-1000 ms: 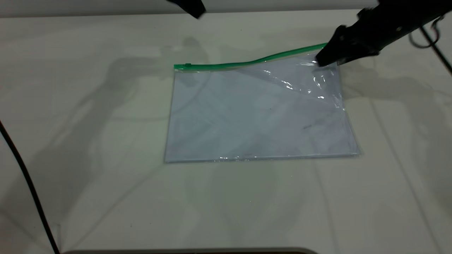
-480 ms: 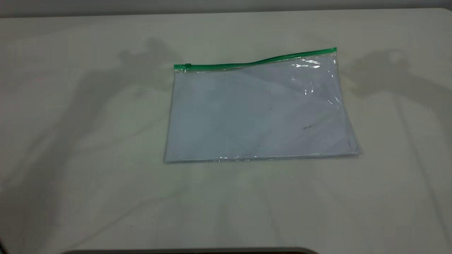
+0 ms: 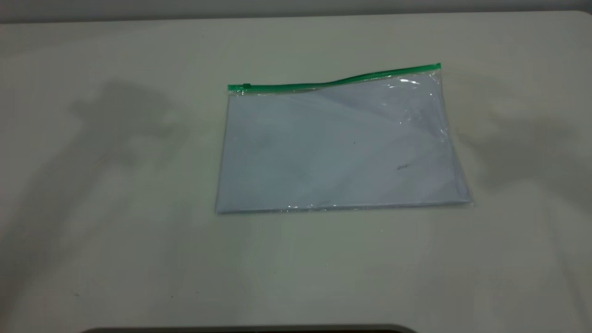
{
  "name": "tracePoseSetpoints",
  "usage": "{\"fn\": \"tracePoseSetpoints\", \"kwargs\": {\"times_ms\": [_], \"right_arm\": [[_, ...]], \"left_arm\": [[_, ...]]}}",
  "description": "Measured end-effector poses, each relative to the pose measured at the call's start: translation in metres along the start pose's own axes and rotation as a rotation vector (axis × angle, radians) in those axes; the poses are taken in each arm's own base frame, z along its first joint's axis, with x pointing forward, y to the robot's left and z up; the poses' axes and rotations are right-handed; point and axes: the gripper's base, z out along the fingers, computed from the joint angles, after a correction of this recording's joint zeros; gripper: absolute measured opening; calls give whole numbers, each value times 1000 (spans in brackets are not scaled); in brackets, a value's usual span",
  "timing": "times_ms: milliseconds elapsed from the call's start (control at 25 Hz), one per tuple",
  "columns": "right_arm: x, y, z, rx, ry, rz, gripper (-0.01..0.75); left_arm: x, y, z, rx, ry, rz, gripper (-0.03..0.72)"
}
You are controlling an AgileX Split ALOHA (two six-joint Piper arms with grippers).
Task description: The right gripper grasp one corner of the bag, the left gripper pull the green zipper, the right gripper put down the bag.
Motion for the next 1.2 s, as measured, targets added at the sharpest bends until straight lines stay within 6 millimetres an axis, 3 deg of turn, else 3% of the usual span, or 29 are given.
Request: {"fn": "tracePoseSetpoints", "kwargs": {"times_ms": [200,440,600,880,1200], "right_arm": [[6,29,-50,55,55,14,591],[35,70,-96,70,54,34,591],[74,97,-115,75,46,44,591],[157,137,-131,82,27,34,591],[234,159,-136,177,-11,-2,591]], "left_arm": [[16,-1,-67,-4,-71,-66,580],[81,-9,-117,3,-13,-82,580],[126,-15,-142,5,5,-114,580],[202,-26,-177,4,-14,-156,580],[295,-40,-181,4,-15,-172,580]]}}
